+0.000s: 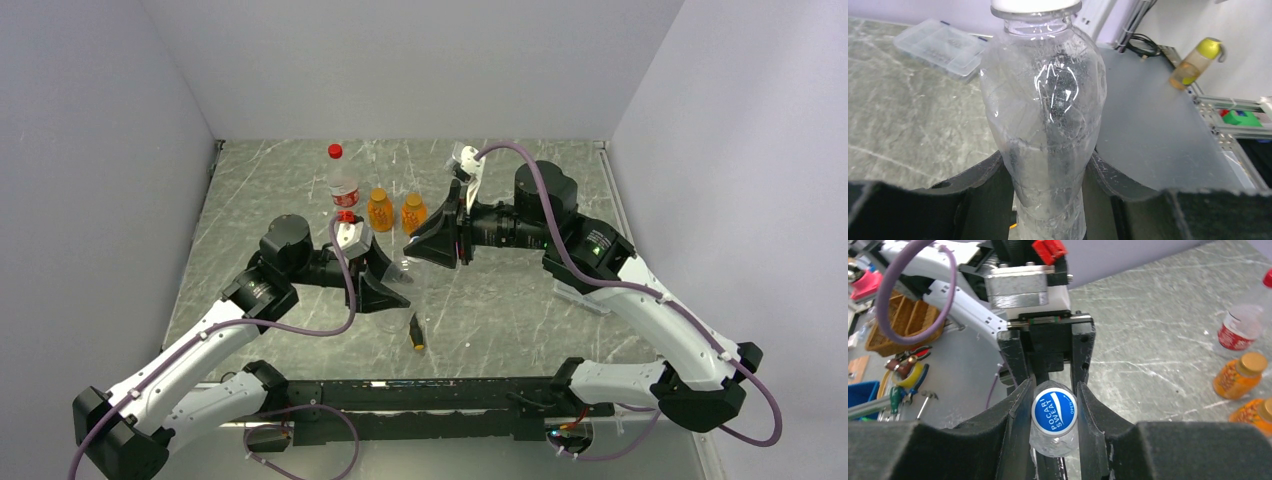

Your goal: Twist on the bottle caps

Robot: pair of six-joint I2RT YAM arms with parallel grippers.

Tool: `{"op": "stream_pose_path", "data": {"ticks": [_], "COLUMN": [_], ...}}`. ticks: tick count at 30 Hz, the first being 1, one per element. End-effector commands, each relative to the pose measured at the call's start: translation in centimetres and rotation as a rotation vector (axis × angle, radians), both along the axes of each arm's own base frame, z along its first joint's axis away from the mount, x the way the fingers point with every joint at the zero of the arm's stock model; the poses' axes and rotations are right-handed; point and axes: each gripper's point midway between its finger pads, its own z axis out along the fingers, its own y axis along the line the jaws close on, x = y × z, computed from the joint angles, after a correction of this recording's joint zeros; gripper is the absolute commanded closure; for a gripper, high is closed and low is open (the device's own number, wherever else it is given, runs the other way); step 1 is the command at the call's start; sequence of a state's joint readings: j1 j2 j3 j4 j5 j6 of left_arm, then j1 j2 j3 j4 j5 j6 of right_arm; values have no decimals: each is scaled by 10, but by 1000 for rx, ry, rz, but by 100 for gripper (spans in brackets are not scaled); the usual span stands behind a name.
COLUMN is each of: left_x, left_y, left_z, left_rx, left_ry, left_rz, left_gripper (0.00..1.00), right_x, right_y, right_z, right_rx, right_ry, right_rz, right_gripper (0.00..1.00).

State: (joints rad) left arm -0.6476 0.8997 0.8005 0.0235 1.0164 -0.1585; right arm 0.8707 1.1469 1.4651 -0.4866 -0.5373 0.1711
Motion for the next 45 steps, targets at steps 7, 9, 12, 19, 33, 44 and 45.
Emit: {"op": "stream_pose_path", "data": {"ticks": [7,9,12,19,33,44,45], "left_x": [-22,-16,1,54,113,116,116], "left_y": [0,-1,-1,10,42,44,44], "left_z": [28,26,21,-1,-16,-24,-24], "left_rx": [-79,-71,-40,77,222,264,267], "left_ry": [-33,-45,-81,-178,-386,-418,-418], "left_rz": [-146,-112,-6,301,624,645,645], "left_gripper": [100,100,100,100,100,100,100], "right_x": [-36,-33,-24,18,85,86,85], "right_y": [3,3,1,-21,-23,1,2], "right_z": [19,18,19,45,-13,-22,-21], "right_rx": [42,33,24,55,-176,-194,-191], "right_ry": [-89,-89,-80,4,381,443,447], "right_rz": [231,218,148,-213,-665,-599,-593], "right_gripper": [91,79,42,0,26,44,46]}}
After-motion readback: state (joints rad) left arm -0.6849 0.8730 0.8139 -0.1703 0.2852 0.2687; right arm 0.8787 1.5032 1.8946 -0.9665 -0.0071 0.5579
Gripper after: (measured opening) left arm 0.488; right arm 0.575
